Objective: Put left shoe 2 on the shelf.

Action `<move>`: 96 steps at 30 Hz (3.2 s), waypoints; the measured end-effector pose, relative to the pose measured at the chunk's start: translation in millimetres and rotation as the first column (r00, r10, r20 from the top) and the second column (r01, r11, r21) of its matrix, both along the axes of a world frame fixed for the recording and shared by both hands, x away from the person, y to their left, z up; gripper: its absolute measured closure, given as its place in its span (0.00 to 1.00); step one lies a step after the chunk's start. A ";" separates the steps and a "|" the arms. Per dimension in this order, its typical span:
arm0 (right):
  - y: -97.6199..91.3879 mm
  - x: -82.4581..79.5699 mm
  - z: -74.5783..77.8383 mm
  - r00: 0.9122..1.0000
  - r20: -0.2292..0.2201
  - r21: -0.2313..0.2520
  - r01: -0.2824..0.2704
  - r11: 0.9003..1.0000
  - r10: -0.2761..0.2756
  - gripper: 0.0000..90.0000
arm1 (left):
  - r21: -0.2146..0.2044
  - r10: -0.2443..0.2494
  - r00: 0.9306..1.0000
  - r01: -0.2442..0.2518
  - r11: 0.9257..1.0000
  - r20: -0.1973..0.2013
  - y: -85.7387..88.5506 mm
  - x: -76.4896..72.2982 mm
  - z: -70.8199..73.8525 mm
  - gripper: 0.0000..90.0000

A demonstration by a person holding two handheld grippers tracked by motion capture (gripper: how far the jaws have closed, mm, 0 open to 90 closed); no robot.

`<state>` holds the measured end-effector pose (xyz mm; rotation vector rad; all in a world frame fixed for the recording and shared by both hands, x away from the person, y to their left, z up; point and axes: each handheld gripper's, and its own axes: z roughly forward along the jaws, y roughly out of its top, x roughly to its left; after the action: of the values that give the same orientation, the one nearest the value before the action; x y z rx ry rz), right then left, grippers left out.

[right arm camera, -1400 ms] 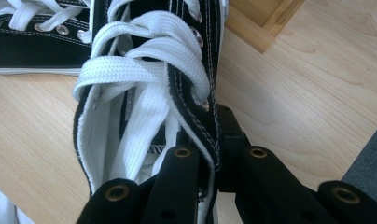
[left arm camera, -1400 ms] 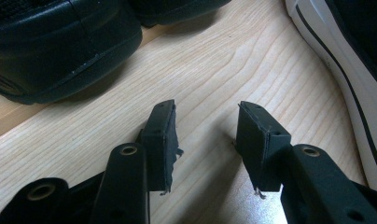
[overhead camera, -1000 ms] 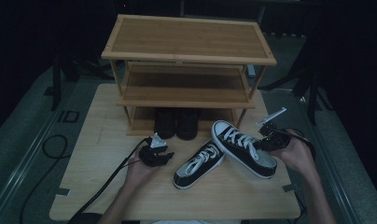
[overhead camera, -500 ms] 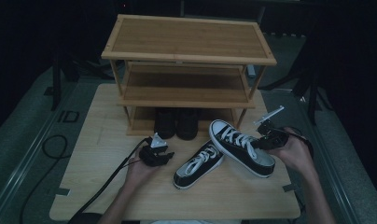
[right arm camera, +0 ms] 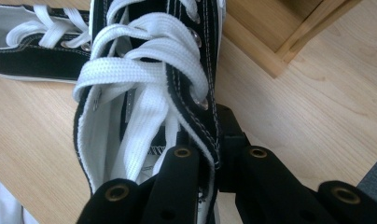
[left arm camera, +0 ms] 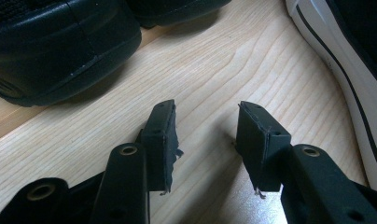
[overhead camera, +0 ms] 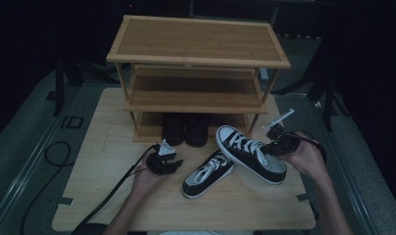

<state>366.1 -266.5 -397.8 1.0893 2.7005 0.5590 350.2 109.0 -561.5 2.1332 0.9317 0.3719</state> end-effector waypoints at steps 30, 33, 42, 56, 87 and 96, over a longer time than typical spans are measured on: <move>35.2 1.2 20.8 0.995 0.025 0.016 -0.100 0.995 0.100 0.98 | -0.003 0.003 1.000 -0.003 1.000 -0.004 0.1 0.2 0.1 0.64; 38.3 1.4 22.8 0.994 0.027 0.018 -0.107 0.994 0.106 0.98 | -0.002 0.003 1.000 -0.003 1.000 -0.003 0.0 0.1 0.1 0.64; 46.1 1.0 31.1 0.992 0.037 0.024 -0.122 0.992 0.121 0.98 | 0.001 0.003 1.000 -0.003 1.000 0.000 0.4 0.4 0.3 0.64; 55.3 0.2 47.3 0.988 0.065 0.035 -0.143 0.989 0.140 0.98 | -0.001 0.002 1.000 -0.002 1.000 -0.002 0.3 0.3 0.2 0.64; 63.4 21.3 83.9 0.989 0.125 0.084 -0.091 0.992 0.080 0.99 | -0.002 -0.001 1.000 0.001 1.000 -0.003 0.8 0.8 0.2 0.64; 64.7 42.4 83.7 0.991 0.130 0.102 0.003 0.995 -0.016 0.99 | -0.003 -0.002 1.000 0.002 1.000 -0.004 1.0 0.9 0.4 0.64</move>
<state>408.6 -201.8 -314.1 1.0497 2.5779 0.7467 351.1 110.0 -561.2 2.1330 0.9319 0.3656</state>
